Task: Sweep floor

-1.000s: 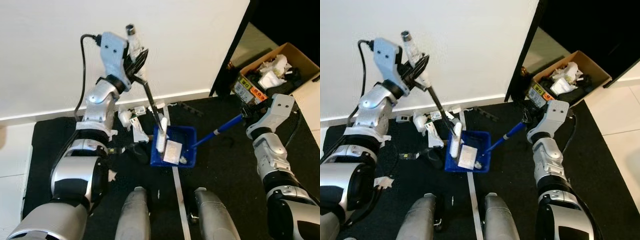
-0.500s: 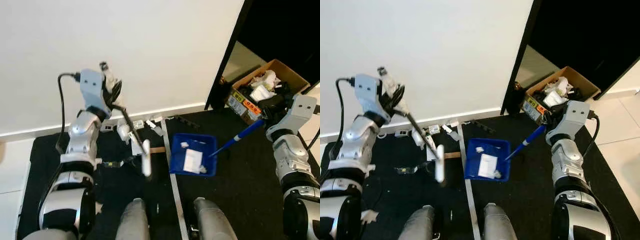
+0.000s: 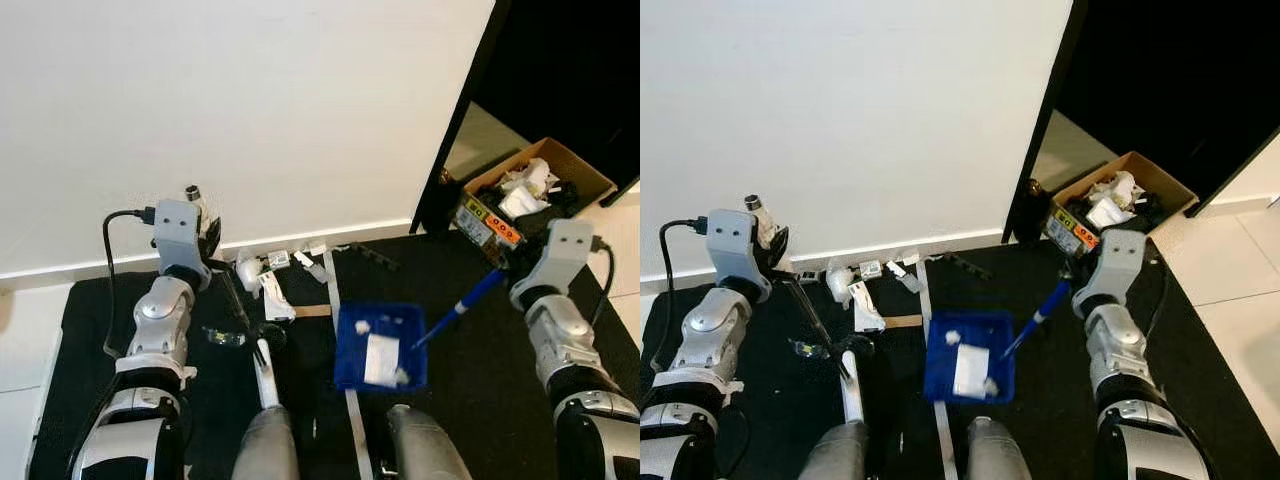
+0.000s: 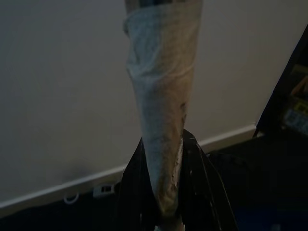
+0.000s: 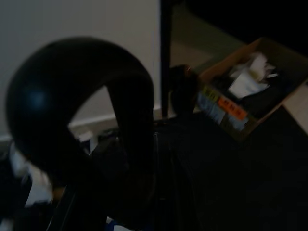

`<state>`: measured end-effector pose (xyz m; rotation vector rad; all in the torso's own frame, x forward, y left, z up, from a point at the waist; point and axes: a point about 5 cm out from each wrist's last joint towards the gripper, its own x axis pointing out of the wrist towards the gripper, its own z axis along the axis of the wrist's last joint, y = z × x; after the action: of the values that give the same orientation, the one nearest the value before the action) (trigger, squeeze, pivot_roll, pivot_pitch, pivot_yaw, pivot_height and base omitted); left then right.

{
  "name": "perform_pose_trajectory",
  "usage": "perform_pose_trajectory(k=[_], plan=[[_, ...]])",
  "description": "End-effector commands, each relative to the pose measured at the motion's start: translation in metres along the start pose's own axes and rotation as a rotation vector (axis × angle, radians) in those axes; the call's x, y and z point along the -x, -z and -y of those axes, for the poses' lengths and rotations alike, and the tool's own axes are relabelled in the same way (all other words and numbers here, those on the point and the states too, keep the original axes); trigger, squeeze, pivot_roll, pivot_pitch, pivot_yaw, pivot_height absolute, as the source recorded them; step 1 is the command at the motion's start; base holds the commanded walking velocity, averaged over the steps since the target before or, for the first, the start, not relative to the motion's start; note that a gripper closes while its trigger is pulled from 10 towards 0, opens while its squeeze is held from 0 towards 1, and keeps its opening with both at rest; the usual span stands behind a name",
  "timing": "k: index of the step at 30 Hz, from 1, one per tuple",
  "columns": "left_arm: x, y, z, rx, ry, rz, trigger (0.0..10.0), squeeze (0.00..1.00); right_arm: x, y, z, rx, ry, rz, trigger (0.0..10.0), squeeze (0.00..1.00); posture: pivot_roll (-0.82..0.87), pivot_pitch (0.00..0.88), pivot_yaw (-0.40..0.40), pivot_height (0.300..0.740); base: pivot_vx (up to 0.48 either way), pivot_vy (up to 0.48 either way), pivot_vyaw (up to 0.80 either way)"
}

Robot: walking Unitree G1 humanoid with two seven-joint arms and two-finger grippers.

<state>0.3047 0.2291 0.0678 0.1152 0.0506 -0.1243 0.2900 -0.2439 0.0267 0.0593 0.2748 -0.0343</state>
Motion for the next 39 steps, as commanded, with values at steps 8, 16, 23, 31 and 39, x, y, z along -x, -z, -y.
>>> perform_pose_trajectory(k=[8, 16, 23, 31, 39], plan=[[0.008, 0.016, 0.014, -0.014, 0.031, -0.028, 10.0, 0.00, 0.006, 0.013, -0.011, 0.086, -0.023, -0.007, 10.0, 0.00, 0.04, 0.000, -0.005, 0.740, 0.000, 0.000, 0.00], [0.010, 0.023, 0.023, -0.012, 0.060, -0.054, 10.0, 0.00, 0.007, 0.015, -0.016, 0.088, -0.026, 0.010, 10.0, 0.00, 0.04, 0.000, -0.007, 0.740, 0.000, 0.000, 0.00], [0.016, 0.027, 0.021, -0.004, 0.051, -0.058, 10.0, 0.00, 0.008, 0.018, -0.020, 0.094, -0.038, 0.013, 10.0, 0.00, 0.05, 0.000, -0.019, 0.740, 0.000, 0.000, 0.00], [0.021, 0.029, 0.028, 0.034, 0.075, -0.019, 10.0, 0.00, 0.009, 0.021, -0.023, 0.087, -0.044, 0.011, 10.0, 0.00, 0.05, 0.000, -0.017, 0.740, 0.000, 0.000, 0.00], [0.025, 0.033, 0.029, 0.055, 0.065, -0.021, 10.0, 0.00, 0.009, 0.022, -0.029, 0.080, -0.067, 0.024, 10.0, 0.00, 0.05, 0.000, -0.016, 0.740, 0.000, 0.000, 0.00]])
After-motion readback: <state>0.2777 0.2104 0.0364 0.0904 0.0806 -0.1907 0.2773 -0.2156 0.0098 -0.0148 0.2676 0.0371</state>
